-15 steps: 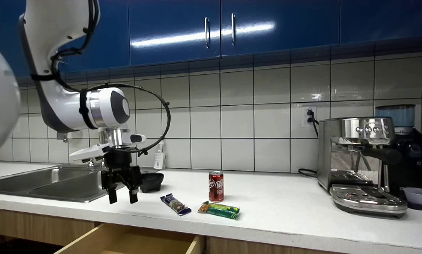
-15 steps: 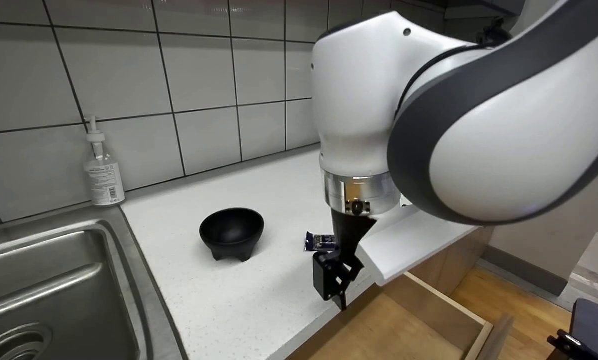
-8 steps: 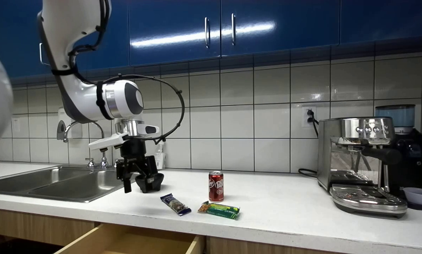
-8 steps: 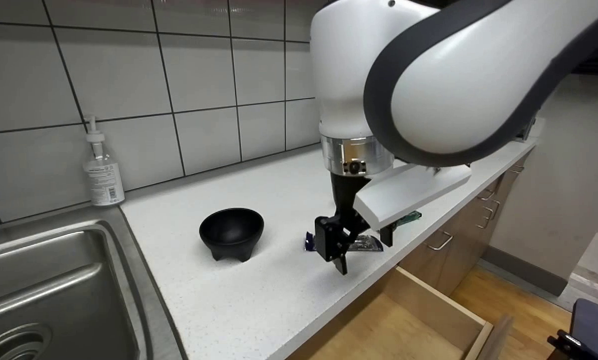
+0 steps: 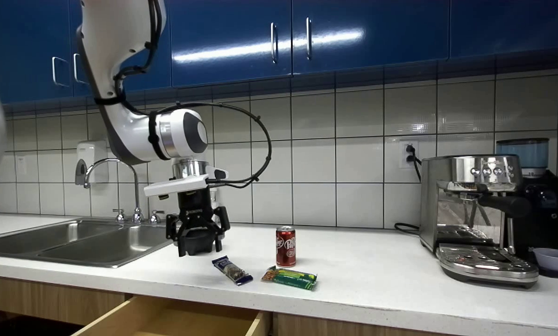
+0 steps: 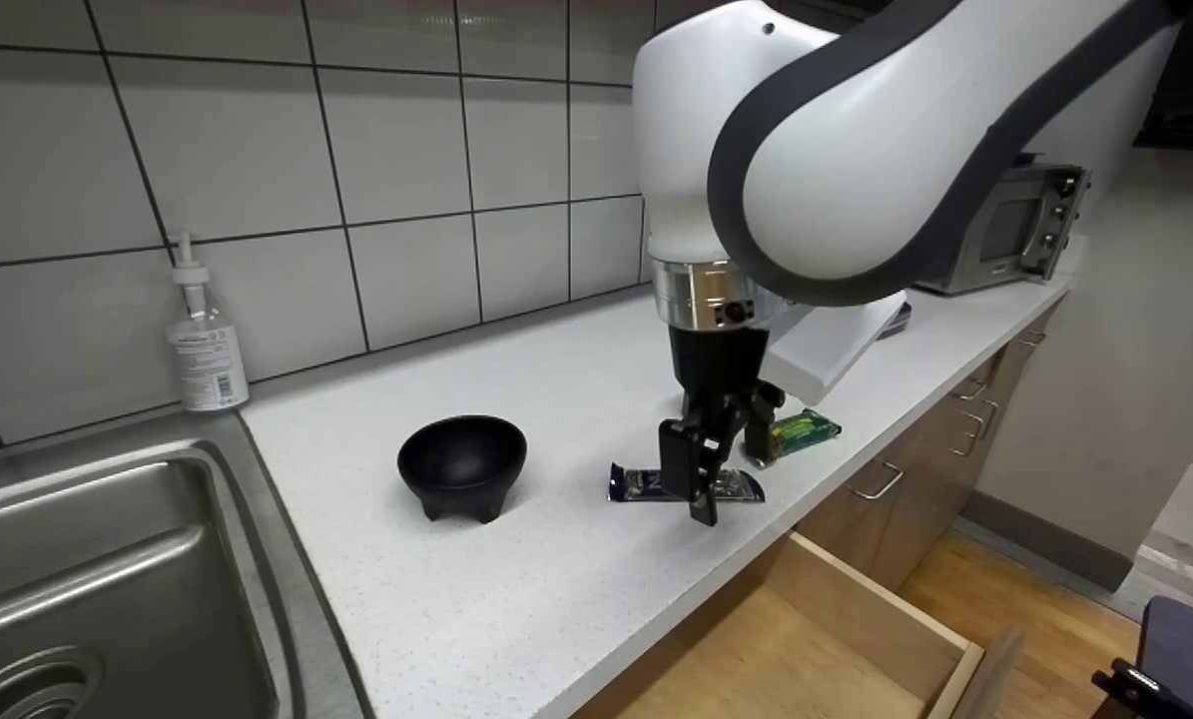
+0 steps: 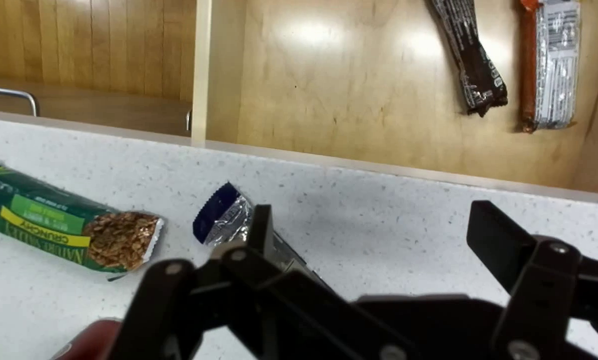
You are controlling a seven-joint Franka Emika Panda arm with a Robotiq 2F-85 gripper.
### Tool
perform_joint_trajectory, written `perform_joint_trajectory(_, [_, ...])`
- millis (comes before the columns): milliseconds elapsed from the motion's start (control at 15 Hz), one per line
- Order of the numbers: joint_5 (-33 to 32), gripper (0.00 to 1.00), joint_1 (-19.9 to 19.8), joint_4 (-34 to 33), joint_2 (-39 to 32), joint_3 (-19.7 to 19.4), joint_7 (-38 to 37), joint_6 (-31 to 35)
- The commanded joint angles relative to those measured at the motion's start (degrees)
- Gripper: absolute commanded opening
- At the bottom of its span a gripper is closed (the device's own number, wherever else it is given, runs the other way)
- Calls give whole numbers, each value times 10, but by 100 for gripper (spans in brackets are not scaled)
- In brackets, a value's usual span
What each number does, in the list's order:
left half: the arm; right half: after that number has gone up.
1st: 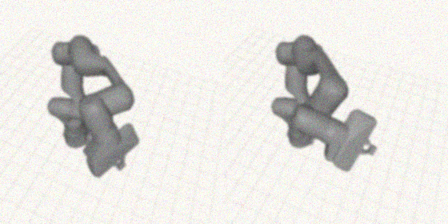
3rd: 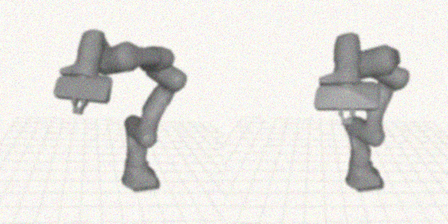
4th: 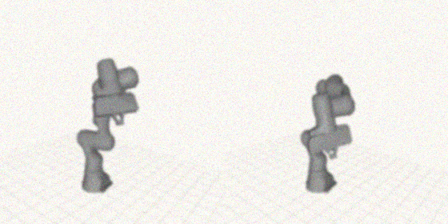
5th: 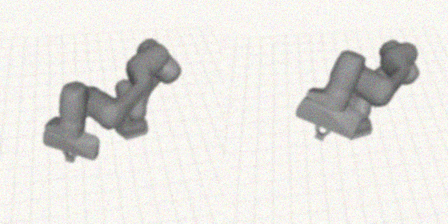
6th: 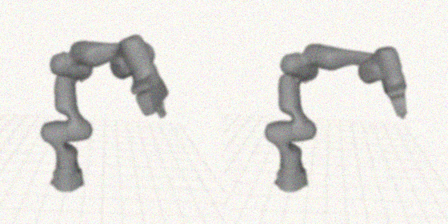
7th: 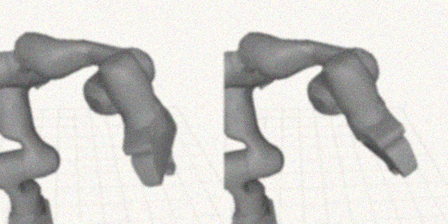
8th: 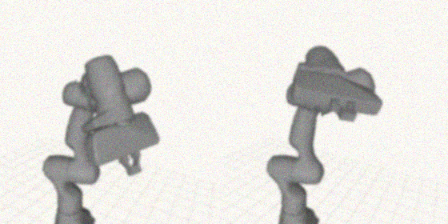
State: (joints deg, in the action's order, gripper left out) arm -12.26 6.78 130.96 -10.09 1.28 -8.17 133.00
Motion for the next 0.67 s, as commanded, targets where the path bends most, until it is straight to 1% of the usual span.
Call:
perform_joint_trajectory(0, [7,100,-31,-24,-26,3,137,-9])
perform_joint_trajectory(267, [18,100,-58,-39,-50,7,257,-5])
perform_joint_trajectory(600, [18,100,-75,-77,-94,13,364,-7])
